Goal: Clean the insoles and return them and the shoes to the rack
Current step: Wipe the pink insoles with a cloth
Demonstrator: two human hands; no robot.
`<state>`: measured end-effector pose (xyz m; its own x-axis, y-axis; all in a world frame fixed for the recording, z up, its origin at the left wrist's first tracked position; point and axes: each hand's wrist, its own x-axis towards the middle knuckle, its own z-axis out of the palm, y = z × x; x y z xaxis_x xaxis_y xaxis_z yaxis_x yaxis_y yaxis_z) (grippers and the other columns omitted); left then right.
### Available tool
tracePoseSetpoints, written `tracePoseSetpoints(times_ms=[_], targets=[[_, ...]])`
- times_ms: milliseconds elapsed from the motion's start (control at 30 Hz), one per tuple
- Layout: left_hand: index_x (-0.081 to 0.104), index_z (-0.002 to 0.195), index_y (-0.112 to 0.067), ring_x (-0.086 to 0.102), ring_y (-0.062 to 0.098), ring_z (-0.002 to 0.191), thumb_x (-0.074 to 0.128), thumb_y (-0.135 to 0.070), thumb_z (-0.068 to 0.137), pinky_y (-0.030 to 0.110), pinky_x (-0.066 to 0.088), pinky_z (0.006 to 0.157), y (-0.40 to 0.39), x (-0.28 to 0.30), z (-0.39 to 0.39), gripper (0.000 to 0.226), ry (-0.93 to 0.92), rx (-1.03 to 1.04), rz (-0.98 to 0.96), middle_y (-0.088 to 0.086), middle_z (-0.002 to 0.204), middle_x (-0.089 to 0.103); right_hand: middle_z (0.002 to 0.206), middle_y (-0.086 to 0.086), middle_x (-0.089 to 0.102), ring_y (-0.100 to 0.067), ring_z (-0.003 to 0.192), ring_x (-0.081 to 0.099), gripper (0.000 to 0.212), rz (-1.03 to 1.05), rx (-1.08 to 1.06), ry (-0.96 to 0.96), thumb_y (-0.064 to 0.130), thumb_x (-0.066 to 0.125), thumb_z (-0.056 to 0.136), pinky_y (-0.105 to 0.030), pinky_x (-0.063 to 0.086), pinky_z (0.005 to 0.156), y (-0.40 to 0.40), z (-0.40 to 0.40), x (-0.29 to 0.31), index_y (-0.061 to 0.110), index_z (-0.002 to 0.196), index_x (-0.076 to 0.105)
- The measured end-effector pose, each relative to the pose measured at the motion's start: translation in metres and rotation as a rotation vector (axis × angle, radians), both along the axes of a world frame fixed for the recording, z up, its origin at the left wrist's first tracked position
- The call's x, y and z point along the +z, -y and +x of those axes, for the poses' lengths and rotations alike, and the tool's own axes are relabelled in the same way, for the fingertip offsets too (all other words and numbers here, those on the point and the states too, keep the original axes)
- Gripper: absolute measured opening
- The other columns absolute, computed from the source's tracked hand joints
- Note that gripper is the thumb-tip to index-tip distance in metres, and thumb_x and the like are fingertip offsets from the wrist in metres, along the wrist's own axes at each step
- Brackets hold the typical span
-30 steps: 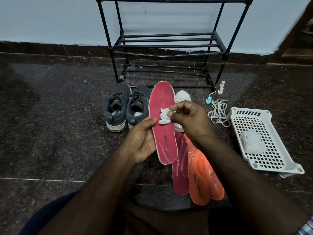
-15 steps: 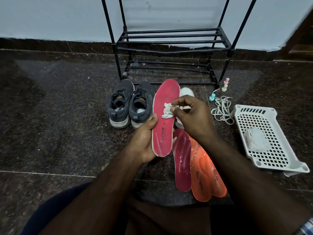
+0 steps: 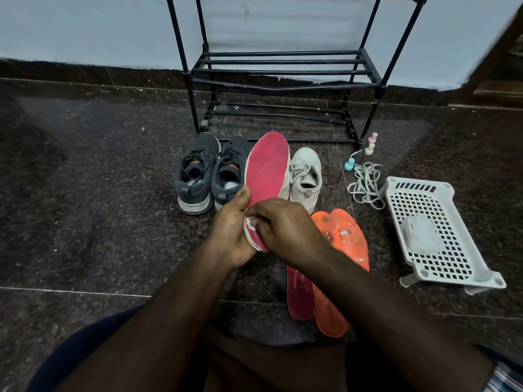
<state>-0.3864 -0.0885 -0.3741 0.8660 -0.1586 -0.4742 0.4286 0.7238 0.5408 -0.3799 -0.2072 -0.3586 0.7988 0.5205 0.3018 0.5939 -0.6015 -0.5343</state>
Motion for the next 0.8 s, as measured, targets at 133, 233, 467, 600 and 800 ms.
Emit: tracePoseSetpoints(times_ms=[133, 233, 467, 600, 800], targets=[[0.065, 0.11, -0.003, 0.07, 0.022, 0.084, 0.037, -0.045, 0.105, 0.033, 0.057, 0.082, -0.0017, 0.0019, 0.0029, 0.05, 0.006, 0.061, 0.047, 0.013, 0.096, 0.069, 0.093, -0.007, 0.072, -0.024, 0.087, 0.065, 0.021, 0.045, 0.061, -0.027, 0.007, 0.063, 0.082, -0.034, 0.051, 0.078, 0.0007, -0.0072, -0.0002, 0.01, 0.1, 0.073], [0.06, 0.125, 0.001, 0.067, 0.026, 0.1, 0.037, -0.047, 0.105, 0.037, 0.052, 0.096, 0.0011, 0.0048, -0.0008, 0.057, 0.009, 0.039, 0.012, 0.018, 0.11, 0.067, 0.089, -0.005, 0.071, -0.024, 0.083, 0.064, 0.021, 0.039, 0.029, 0.037, 0.006, 0.062, 0.078, -0.035, 0.05, 0.077, 0.001, -0.0046, 0.001, 0.011, 0.095, 0.074], [0.039, 0.15, -0.005, 0.062, 0.025, 0.1, 0.041, -0.039, 0.104, 0.034, 0.056, 0.09, 0.0023, 0.0076, -0.0018, 0.058, 0.017, 0.067, -0.013, 0.014, 0.113, 0.062, 0.087, -0.005, 0.068, -0.023, 0.083, 0.064, 0.03, 0.026, 0.016, -0.031, 0.005, 0.054, 0.074, -0.037, 0.053, 0.073, -0.0011, -0.0084, -0.0014, 0.011, 0.094, 0.076], [0.041, 0.149, -0.006, 0.064, 0.025, 0.091, 0.04, -0.039, 0.105, 0.036, 0.06, 0.078, 0.0002, 0.0071, 0.0013, 0.055, 0.02, 0.073, 0.021, 0.014, 0.107, 0.064, 0.09, -0.003, 0.072, -0.019, 0.086, 0.066, 0.027, 0.075, 0.039, -0.086, -0.003, 0.061, 0.076, -0.033, 0.053, 0.079, 0.006, -0.0083, 0.0021, 0.011, 0.093, 0.077], [0.049, 0.142, -0.001, 0.065, 0.025, 0.1, 0.04, -0.043, 0.104, 0.037, 0.054, 0.092, 0.0038, 0.0052, -0.0005, 0.057, 0.036, 0.035, -0.045, 0.015, 0.111, 0.064, 0.085, -0.006, 0.066, -0.027, 0.079, 0.061, 0.024, 0.029, -0.06, 0.08, 0.011, 0.052, 0.081, -0.039, 0.05, 0.074, 0.0014, -0.0037, 0.0062, 0.01, 0.092, 0.074]])
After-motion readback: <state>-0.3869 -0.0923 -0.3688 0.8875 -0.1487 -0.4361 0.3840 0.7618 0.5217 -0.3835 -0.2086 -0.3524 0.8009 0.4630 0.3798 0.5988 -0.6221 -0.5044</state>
